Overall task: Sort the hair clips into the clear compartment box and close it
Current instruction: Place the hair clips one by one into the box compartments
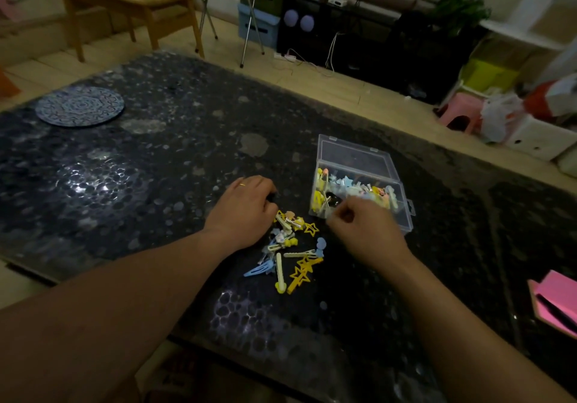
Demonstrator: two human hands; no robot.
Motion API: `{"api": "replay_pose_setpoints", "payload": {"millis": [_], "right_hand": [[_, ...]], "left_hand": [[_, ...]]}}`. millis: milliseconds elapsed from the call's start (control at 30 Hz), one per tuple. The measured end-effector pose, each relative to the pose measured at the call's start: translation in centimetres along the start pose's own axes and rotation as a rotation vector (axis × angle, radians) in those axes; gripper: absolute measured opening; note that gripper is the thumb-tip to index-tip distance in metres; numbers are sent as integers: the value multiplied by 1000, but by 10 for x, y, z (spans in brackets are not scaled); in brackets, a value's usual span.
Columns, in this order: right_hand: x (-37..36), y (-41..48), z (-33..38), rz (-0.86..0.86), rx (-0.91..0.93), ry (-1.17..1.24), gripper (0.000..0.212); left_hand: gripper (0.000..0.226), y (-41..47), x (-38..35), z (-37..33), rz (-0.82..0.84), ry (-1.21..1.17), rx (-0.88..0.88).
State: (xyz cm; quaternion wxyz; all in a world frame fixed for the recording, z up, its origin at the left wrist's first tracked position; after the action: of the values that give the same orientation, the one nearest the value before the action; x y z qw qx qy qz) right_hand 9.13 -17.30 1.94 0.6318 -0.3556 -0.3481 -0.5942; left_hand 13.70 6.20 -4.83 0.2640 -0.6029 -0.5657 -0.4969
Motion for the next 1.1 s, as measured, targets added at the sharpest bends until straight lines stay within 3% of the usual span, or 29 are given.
{"api": "replay_pose_setpoints", "payload": {"millis": [100, 333, 467, 567, 833, 1100], "right_hand": [[-19, -14, -5, 156, -92, -155, 25], [-31, -8, 3, 187, -75, -77, 35], [0, 5, -1, 53, -104, 171, 21], [29, 29, -10, -96, -125, 206, 14], [13, 73, -28, 89, -259, -1, 25], [2, 85, -37, 97, -328, -120, 38]], "left_hand": [[43, 1, -1, 0, 1, 0, -2], [36, 0, 1, 1, -17, -6, 5], [38, -1, 0, 1, -4, -5, 2], [37, 0, 0, 1, -5, 6, 3], [37, 0, 0, 1, -2, -1, 5], [40, 1, -1, 2, -3, -10, 10]]}}
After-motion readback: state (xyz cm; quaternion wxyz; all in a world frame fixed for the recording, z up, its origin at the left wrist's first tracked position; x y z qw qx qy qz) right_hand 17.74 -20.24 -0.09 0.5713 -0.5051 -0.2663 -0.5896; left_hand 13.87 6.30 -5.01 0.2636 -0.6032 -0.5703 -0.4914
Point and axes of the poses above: each hand's wrist, its own y-axis towards the middle knuckle, its own x-axis out of the back of the hand, z = x × y, the point moved 3 cm from there along y, towards the middle knuckle, and after that the axes turned 3 degrees about y, right-handed, at the moved point
